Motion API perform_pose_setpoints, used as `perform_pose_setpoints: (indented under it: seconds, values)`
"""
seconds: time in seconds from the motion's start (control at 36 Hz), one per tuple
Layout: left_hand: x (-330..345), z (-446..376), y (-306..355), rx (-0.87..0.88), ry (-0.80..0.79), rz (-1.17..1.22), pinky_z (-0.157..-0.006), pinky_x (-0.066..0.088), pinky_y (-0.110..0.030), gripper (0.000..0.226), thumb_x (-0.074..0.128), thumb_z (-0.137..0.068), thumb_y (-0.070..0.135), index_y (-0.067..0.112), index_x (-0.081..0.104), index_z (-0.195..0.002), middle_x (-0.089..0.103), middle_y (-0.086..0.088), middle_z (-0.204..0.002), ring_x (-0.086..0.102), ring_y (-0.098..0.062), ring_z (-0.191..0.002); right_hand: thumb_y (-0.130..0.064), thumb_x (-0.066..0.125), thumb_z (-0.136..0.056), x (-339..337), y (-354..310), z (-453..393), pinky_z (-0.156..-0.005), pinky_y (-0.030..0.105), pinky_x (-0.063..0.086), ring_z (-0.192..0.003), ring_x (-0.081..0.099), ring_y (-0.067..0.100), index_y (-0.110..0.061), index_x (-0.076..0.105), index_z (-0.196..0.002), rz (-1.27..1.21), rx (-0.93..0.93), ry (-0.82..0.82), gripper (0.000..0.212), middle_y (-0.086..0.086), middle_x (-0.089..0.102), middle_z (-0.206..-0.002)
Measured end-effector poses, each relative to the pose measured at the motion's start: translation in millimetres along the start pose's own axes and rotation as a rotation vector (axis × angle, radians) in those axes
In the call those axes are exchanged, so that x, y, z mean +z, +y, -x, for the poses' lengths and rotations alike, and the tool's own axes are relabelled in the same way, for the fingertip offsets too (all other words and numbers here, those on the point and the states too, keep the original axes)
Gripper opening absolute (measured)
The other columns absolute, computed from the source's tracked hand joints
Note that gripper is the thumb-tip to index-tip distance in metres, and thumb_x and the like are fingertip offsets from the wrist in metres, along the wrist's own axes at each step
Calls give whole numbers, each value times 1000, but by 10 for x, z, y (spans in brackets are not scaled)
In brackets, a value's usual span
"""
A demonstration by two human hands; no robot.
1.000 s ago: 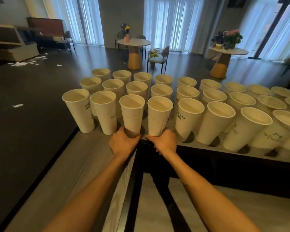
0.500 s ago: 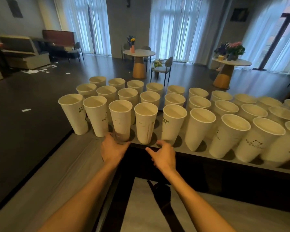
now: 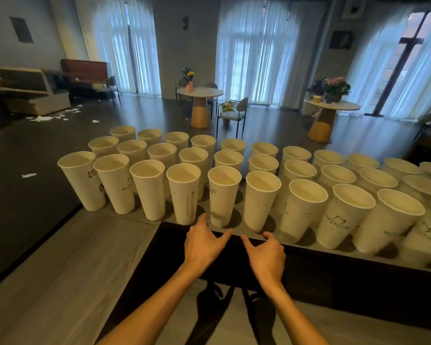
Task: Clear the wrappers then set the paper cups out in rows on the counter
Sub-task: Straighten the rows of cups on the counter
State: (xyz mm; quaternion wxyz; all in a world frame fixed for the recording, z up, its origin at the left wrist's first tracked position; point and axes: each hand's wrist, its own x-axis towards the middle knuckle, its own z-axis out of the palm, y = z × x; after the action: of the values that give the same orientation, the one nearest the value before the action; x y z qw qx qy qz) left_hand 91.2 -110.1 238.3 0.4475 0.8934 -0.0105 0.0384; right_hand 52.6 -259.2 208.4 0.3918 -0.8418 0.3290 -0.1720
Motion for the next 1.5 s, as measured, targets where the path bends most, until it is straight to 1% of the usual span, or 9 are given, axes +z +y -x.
perform_pose_setpoints:
  seconds: [0.06,0.11,0.19,0.31,0.69,0.83,1.06,1.28,1.5]
  values:
    - [59,-74,124,-69,-7,19,-100,51,-43,97,81,-73,57,11,41,-148,63,-11,-136,58,-30,-129,-59,77,-71,-19,10,-70,-91,39,53,-115,63,27,-12,46,-141,-16,34,-22,90,10,66,-123]
    - [93,-147,176,-115,-1,38,-100,52,-45,95,84,-70,55,12,44,-145,62,-11,-138,57,-31,-129,-70,76,-61,-29,-39,-130,-76,38,61,-93,72,23,-12,44,-139,-56,52,-73,103,8,72,-106]
    - [171,-248,170,-112,-2,34,-96,56,-49,93,87,-64,57,17,48,-138,65,-8,-132,61,-29,-124,-57,83,-64,-78,-127,-242,-42,24,52,-52,69,12,-15,46,-125,-100,91,-148,82,4,70,-78]
    - [237,-384,134,-104,3,42,-89,59,-50,88,88,-59,55,19,53,-131,68,-6,-123,66,-28,-115,-50,87,-63,-98,-221,-371,-36,21,47,-45,66,10,-19,50,-115,-87,47,-170,71,3,70,-76]
    - [228,-428,11,-137,-29,32,-85,61,-47,77,91,-55,47,16,60,-118,70,-6,-113,69,-27,-104,-62,80,-60,-27,-113,-410,-46,33,59,-40,63,7,-27,60,-107,67,-23,-133,62,-4,71,-74]
    - [218,-413,-32,-153,-52,19,-80,63,-45,72,90,-56,48,21,59,-114,70,-3,-108,71,-24,-95,-74,72,-48,1,-8,-443,-56,38,62,-62,71,15,-28,60,-106,121,-58,-114,75,-6,72,-79]
    - [212,-141,-49,-133,54,28,-83,59,-39,62,89,-70,39,21,49,-114,67,-1,-104,69,-22,-98,-60,80,-63,-210,4,-230,-73,29,57,-92,70,14,-24,62,-111,97,-144,-63,63,-6,71,-100]
    - [590,412,85,27,-56,97,-62,61,-33,31,82,-80,40,29,58,-96,66,3,-59,63,-4,-53,-44,71,-85,-607,543,43,-63,26,58,-55,60,-1,-26,66,-91,21,-120,37,19,-8,61,-56]
    - [1218,650,650,132,-228,130,-78,62,-30,84,80,-76,53,23,44,-145,71,5,-67,69,1,-66,-51,76,-77,-1154,1009,-204,-67,25,49,-65,62,1,-18,48,-133,-129,62,223,71,-8,65,-65]
